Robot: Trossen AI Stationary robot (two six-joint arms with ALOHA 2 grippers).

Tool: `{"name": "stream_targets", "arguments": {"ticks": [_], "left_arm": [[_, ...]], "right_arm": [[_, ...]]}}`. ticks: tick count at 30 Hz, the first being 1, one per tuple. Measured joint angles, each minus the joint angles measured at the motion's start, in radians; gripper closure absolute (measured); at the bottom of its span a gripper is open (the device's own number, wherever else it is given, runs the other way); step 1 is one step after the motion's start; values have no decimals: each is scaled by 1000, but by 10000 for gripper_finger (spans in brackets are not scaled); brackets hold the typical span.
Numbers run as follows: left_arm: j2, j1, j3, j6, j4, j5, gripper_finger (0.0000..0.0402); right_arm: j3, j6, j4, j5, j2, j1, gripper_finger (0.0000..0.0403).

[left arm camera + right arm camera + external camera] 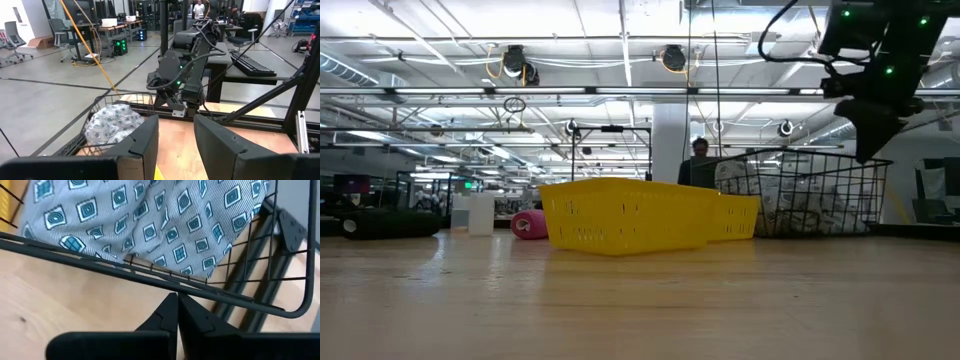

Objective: Pick & place medical supplies in basket/bin
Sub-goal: Adjust the black wire basket, then put the top right white pill bottle into the top yellow basket

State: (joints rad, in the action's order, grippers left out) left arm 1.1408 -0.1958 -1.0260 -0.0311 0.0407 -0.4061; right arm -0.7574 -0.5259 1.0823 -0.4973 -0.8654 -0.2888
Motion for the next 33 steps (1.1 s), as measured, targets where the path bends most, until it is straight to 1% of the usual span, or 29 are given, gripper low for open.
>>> {"name": "stream_targets", "arguments": {"ticks": [3, 6, 13, 15, 17, 21, 23, 26, 29, 33], "left_arm": [[0, 0, 0, 0, 0, 1, 268], [0, 0, 0, 0, -1, 3, 268], [0, 0, 0, -19, -2, 5, 268], [0, 0, 0, -32, -17, 5, 268], [0, 0, 0, -32, -32, 6, 268], [0, 0, 0, -31, -40, 6, 268], [0, 0, 0, -31, -44, 6, 268], [0, 0, 0, -32, -69, 8, 268], [0, 0, 0, -44, -89, 8, 268], [0, 0, 0, -51, -101, 8, 268]], "right_arm": [[0, 59, -52, 0, 0, -19, 402], [-1, 115, -62, 0, 5, -27, 401], [-45, 121, -93, 1, 81, -25, 402], [-45, 120, -144, 20, 112, -19, 402], [-45, 134, -207, 68, 137, -5, 402], [-45, 211, -387, 230, 165, 47, 402], [-41, 263, -499, 283, 176, 98, 402], [12, 335, -733, 288, 193, 198, 402], [103, 429, -989, 291, 195, 290, 402], [236, 547, -1242, 290, 193, 398, 403]]}}
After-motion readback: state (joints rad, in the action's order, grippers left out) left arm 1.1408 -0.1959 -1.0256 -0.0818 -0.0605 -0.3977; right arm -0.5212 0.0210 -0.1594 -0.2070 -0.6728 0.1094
